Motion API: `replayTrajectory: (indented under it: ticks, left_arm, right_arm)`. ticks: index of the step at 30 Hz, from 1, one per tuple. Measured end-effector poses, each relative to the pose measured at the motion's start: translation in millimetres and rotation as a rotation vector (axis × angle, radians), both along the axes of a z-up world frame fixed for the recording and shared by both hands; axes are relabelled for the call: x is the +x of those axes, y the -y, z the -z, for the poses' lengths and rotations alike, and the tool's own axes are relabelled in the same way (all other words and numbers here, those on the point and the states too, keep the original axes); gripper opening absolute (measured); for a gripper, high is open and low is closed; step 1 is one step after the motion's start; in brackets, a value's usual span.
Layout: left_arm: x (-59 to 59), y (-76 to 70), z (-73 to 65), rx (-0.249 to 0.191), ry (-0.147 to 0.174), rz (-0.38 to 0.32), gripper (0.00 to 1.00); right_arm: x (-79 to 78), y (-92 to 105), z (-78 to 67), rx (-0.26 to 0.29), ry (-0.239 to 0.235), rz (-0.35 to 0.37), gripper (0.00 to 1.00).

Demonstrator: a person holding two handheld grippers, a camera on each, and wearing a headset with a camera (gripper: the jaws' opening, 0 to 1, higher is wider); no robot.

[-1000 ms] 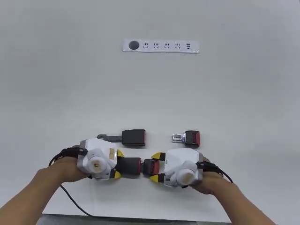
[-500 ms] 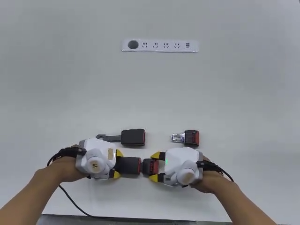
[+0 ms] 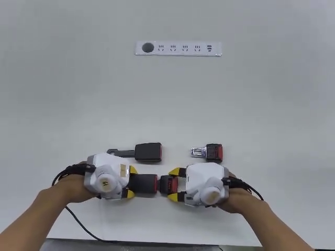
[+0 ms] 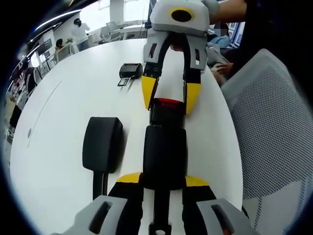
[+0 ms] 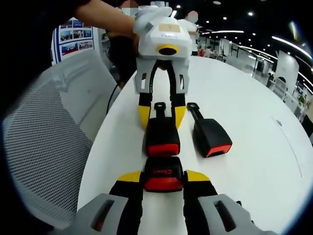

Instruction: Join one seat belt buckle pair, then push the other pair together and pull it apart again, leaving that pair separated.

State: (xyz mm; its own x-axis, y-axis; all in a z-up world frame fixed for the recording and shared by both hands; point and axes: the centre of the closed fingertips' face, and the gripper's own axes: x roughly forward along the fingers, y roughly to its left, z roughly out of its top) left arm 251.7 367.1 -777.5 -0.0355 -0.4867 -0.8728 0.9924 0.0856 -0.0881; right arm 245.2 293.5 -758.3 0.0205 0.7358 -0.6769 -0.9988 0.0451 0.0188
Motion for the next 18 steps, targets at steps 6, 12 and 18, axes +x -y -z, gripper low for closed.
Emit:
replayTrajectory:
  ticks: [6, 12, 18]
  left_arm:
    - [-1.1, -0.6, 0.2, -0.004, -0.002, 0.019, 0.3]
    - [0.5, 0.1, -1.3, 0.014, 0.005, 0.027, 0.3]
    - [-0.5, 0.0, -0.7, 0.005, 0.004, 0.035, 0.31]
  right_arm:
    - [1.5, 3.3, 2.1, 0.006, -0.003, -0.001, 0.27]
    - [3.3, 2.0, 0.8, 0.001, 0.002, 0.005, 0.27]
    - [3.7, 0.9, 2.5, 0.004, -0.013, 0.009, 0.28]
